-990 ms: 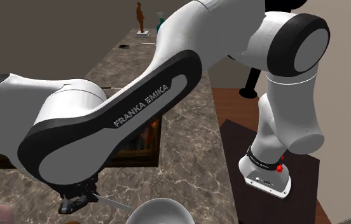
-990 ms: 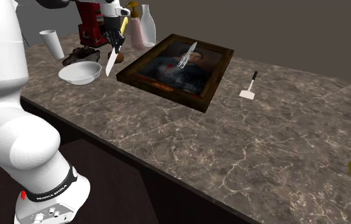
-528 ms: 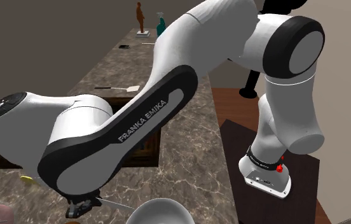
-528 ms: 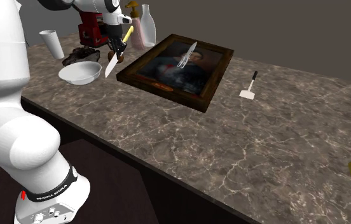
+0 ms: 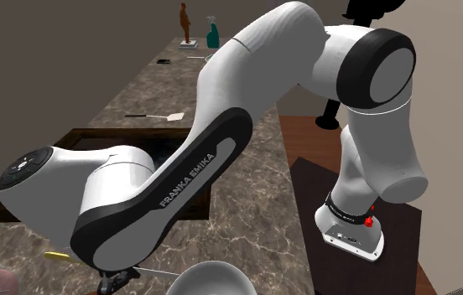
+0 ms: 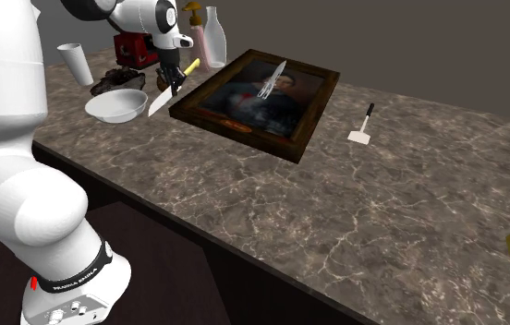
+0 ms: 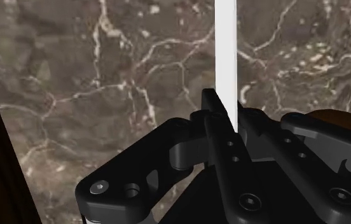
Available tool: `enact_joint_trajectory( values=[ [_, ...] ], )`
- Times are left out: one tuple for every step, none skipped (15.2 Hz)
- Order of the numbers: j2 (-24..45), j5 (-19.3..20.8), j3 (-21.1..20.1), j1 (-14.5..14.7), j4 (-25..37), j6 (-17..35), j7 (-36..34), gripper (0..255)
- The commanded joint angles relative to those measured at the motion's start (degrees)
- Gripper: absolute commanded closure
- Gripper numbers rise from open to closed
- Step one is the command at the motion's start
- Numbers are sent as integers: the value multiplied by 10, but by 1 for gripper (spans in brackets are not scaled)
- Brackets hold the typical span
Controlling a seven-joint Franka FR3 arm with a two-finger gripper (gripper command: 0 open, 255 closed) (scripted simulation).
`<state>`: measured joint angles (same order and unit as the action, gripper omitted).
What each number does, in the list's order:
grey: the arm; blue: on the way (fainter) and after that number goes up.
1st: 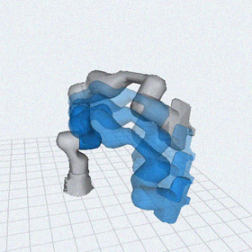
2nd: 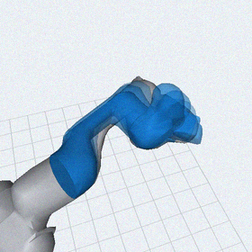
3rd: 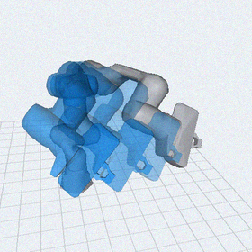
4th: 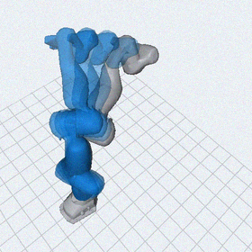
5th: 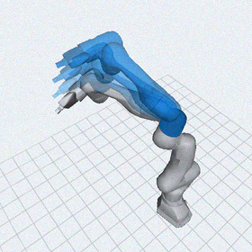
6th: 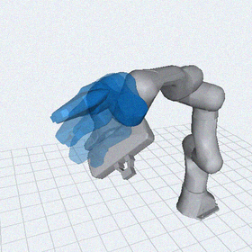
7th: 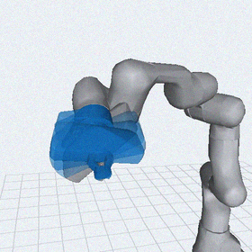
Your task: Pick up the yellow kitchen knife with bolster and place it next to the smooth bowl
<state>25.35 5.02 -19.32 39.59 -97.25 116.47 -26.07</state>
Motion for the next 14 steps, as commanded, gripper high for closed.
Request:
enact_joint_trajectory(
  values=[
    [0, 0, 0, 0, -2, 2, 0, 255],
    [0, 0, 0, 0, -2, 2, 0, 255],
    [0, 0, 0, 0, -2, 2, 0, 255],
    [0, 0, 0, 0, -2, 2, 0, 255],
    [0, 0, 0, 0, -2, 2, 0, 255],
    [0, 0, 0, 0, -2, 2, 0, 255],
    [0, 0, 0, 0, -2, 2, 0, 0],
    [0, 0, 0, 0, -2, 2, 0, 0],
    [0, 0, 0, 0, -2, 2, 0, 0],
    [0, 0, 0, 0, -2, 2, 0, 0],
    [0, 0, 0, 0, -2, 2, 0, 0],
    [0, 0, 0, 0, -2, 2, 0, 0],
    [-6, -2, -1, -1, 9, -14, 1, 0],
    [-11, -4, -2, -1, 21, -32, 2, 0]
  ],
)
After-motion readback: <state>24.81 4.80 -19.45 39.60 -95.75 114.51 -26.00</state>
